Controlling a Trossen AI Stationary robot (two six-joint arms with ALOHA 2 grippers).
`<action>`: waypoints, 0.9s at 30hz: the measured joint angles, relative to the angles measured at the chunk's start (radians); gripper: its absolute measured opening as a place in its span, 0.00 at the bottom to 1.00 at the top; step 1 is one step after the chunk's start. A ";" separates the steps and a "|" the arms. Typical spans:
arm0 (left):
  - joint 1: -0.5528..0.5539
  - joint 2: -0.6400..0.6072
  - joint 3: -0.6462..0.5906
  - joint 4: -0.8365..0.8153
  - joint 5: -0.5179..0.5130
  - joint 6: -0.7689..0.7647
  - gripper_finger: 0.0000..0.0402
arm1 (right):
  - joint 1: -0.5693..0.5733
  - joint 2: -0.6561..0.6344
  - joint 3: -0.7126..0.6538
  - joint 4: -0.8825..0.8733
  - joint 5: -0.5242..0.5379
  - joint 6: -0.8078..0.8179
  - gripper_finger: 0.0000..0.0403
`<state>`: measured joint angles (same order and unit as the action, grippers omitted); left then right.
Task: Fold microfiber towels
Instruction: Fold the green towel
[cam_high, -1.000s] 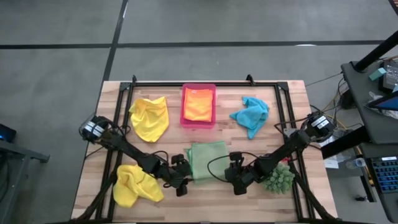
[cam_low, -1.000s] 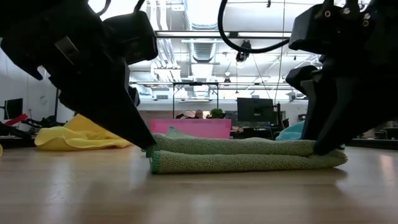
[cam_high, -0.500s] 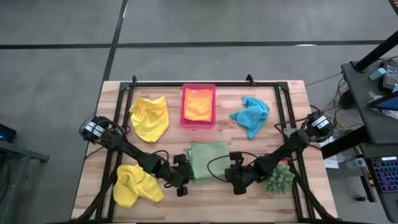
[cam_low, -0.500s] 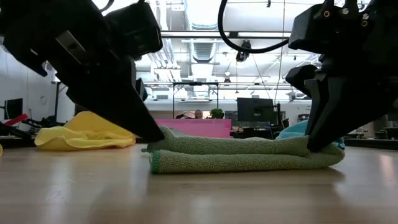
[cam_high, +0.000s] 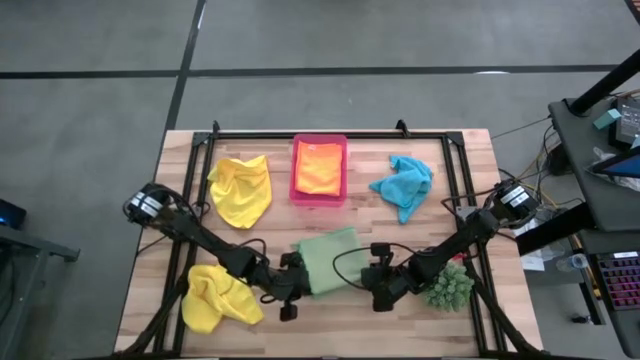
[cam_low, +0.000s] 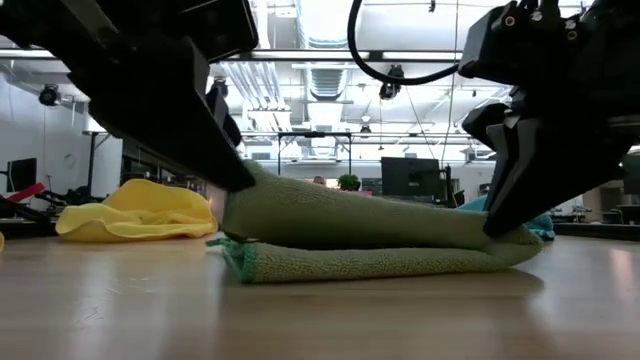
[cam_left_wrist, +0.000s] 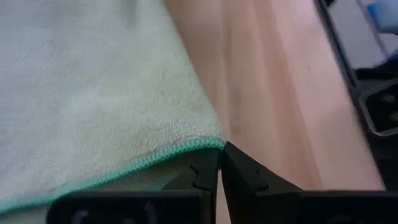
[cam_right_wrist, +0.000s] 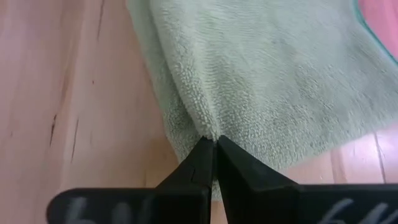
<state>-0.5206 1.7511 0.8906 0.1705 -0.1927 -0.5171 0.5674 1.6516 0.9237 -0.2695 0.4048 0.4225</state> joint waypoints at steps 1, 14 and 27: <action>-0.005 0.002 0.000 0.011 0.008 0.000 0.00 | 0.000 0.000 0.000 0.000 0.013 0.012 0.02; -0.026 0.031 -0.001 0.104 0.015 -0.027 0.00 | 0.000 0.000 -0.001 0.003 0.034 0.050 0.02; -0.024 0.085 -0.008 0.156 0.105 -0.105 0.10 | 0.002 0.000 -0.002 0.014 -0.068 0.043 0.15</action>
<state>-0.5446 1.8362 0.8829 0.3263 -0.0873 -0.6223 0.5694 1.6516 0.9222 -0.2554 0.3369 0.4651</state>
